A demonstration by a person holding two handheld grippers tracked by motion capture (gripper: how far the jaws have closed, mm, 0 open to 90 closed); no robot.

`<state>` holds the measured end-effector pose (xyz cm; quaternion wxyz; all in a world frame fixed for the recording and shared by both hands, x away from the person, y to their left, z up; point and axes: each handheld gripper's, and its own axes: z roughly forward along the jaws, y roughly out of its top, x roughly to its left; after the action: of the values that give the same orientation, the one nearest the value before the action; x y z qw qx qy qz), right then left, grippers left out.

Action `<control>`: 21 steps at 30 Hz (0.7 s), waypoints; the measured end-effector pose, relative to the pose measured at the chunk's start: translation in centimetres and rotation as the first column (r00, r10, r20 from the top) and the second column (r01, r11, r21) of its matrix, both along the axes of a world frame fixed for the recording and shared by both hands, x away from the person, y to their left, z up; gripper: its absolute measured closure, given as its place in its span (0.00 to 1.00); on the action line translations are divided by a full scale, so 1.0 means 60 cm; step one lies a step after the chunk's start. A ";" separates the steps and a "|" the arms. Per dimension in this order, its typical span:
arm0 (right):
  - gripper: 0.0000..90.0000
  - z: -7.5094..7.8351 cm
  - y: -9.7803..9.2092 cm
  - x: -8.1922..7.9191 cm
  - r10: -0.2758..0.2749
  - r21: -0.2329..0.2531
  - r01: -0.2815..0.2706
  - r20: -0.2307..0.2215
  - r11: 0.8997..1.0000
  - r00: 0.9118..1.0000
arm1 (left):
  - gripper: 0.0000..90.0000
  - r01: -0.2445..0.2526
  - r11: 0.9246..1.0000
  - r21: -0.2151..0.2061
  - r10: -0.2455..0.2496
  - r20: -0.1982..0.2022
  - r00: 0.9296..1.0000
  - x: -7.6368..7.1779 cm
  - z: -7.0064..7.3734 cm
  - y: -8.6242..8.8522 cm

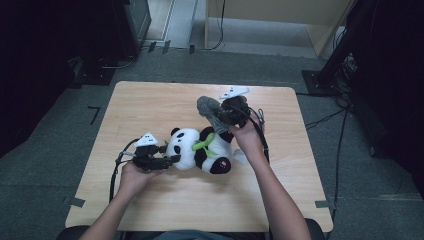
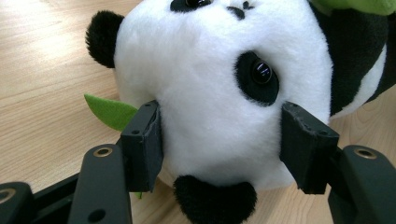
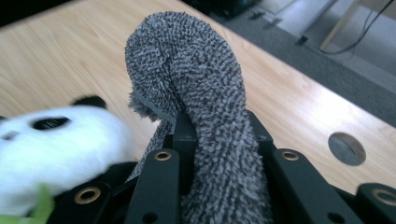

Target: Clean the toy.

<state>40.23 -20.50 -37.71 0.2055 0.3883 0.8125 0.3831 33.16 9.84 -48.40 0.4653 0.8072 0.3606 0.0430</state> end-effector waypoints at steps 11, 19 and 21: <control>0.81 0.036 -0.020 -0.054 0.054 0.084 -0.057 0.033 0.995 0.998 | 0.42 -0.009 1.000 -0.003 0.009 -0.008 1.000 0.000 0.000 -0.001; 0.81 -0.033 -0.053 -0.062 0.060 0.123 -0.049 -0.086 0.991 0.994 | 0.42 -0.012 1.000 -0.004 0.012 -0.009 1.000 -0.001 0.000 -0.002; 0.80 -0.043 -0.061 -0.058 0.065 0.156 -0.049 -0.098 0.987 0.993 | 0.42 -0.015 1.000 -0.008 0.015 -0.011 1.000 -0.001 0.000 -0.002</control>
<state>36.73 -24.18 -40.30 0.1218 0.3989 0.8009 0.4297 33.11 9.74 -48.38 0.4661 0.8029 0.3693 0.0405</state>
